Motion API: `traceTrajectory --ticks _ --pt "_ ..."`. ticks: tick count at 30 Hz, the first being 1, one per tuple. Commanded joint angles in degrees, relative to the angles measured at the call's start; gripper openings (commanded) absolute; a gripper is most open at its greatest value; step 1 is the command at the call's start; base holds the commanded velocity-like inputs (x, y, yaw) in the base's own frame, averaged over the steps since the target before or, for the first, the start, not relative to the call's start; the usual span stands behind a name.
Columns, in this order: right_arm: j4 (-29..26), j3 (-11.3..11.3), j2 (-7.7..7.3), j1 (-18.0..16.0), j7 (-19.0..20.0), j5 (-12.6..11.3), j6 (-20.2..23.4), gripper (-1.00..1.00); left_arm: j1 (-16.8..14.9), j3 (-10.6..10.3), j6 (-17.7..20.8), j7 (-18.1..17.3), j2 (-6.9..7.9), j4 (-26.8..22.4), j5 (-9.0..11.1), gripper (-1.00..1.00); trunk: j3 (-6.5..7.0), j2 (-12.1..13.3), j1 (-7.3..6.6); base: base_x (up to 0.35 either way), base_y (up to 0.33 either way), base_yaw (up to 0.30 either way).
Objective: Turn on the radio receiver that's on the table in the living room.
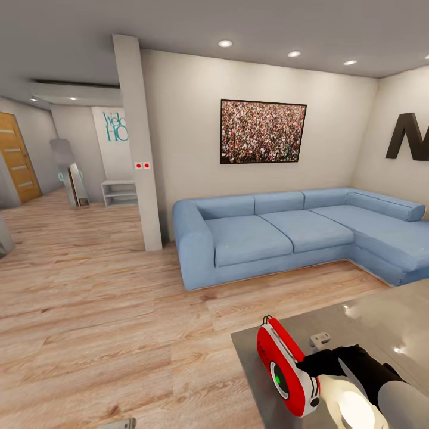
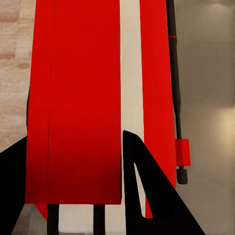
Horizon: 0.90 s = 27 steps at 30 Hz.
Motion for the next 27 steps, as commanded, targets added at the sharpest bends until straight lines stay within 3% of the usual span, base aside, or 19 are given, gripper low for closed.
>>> traceTrajectory --ticks 1,19,20,27 --pt "0.0 -0.1 0.01 0.0 0.0 -0.3 0.1 -1.0 0.0 0.0 0.0 0.0 0.0 0.0 0.0 -1.0 0.0 0.0 0.0 0.0 0.0 0.0" --pt "0.1 0.0 0.05 0.0 0.0 -0.3 0.0 -1.0 0.0 0.0 -0.1 0.0 0.0 0.0 0.0 -1.0 -0.54 -1.2 0.66 0.0 0.0 0.0" --pt "0.5 0.0 0.05 0.0 0.0 -0.3 0.0 1.0 0.0 0.0 -0.1 0.0 0.0 0.0 0.0 -1.0 -0.54 -1.2 0.66 0.0 0.0 0.0" --pt "0.8 0.0 0.05 0.0 0.0 -0.3 -0.2 1.0 0.0 0.0 -0.1 0.1 0.0 0.0 0.0 -1.0 -0.54 -1.2 0.66 0.0 0.0 0.0"
